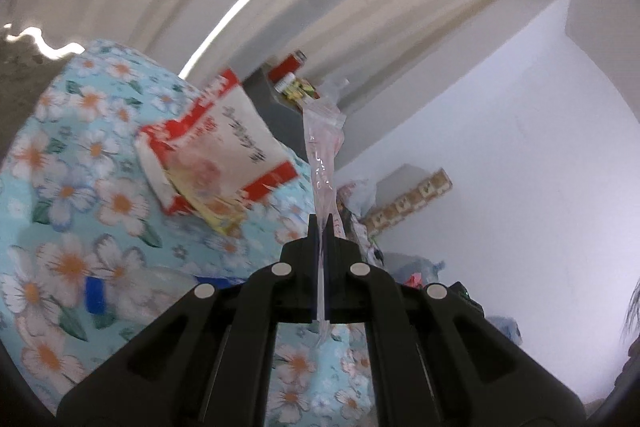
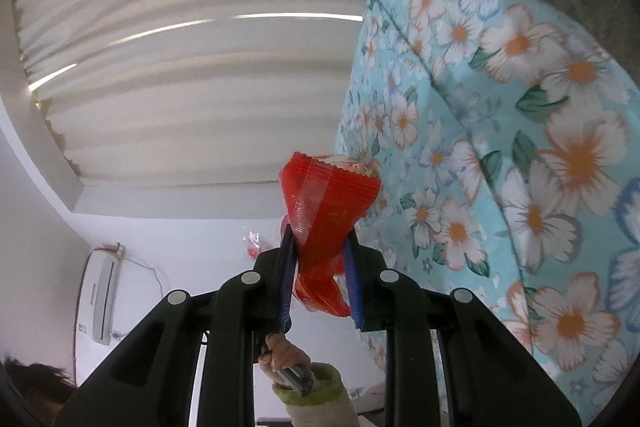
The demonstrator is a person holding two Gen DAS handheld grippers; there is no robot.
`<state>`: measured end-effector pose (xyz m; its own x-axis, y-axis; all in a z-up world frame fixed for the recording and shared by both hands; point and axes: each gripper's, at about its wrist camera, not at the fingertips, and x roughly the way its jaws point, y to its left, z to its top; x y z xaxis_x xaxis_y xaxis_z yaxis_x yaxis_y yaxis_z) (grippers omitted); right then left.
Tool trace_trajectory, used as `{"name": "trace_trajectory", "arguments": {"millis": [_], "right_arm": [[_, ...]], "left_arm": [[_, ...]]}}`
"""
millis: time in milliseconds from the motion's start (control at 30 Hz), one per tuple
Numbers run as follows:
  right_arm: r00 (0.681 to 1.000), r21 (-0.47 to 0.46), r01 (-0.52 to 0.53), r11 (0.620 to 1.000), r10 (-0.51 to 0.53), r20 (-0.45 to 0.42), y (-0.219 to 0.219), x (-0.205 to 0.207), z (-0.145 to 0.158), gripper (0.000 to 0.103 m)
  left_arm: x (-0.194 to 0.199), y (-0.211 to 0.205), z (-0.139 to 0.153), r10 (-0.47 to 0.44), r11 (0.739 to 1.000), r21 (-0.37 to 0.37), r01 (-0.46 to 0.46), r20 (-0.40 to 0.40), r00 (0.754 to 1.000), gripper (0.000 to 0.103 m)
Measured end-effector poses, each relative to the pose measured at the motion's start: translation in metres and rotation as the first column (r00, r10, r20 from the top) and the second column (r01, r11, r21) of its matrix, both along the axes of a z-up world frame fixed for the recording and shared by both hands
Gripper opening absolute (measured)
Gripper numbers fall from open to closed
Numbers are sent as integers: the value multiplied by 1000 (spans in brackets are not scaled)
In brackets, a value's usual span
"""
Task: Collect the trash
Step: 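Carry the clear bag and the red wrapper over the blue wastebasket with both tools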
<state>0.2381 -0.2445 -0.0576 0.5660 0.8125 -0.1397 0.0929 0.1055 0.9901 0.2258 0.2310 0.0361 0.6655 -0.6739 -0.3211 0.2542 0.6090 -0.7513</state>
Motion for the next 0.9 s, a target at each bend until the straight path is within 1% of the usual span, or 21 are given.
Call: {"name": "trace_trajectory", "arguments": {"millis": [100,300,567,700,800,833,900], "right_arm": [[999,15,30,999,-31,11,-11,-8,-1,23],[996,37,81,996,-82,33,-39,-29,-2,23],[985,72,166,983,-169,39,-81,-55,-10,23],[973,70,224,972,-226,35,-105,-73,-15,23],[959,60,280,958,-282,26,-126,-87,-22,23],[954,56,299,953,-301,21,-133,-92,-25,23],[942,45,334,942,-334,6,-147,-101,-30,23]], "left_arm": [[4,-24,4,-60,998,-8,60,-8,998,0],[6,-73,11,-141,990,23,141,-3,990,0],[9,-157,12,-262,962,78,262,-15,965,0],[18,-205,7,-339,933,109,342,-49,940,0],[26,-246,3,-390,905,155,396,-68,918,0],[29,-266,1,-413,890,178,419,-74,908,0],[31,-292,-3,-442,870,206,449,-82,893,0]]}}
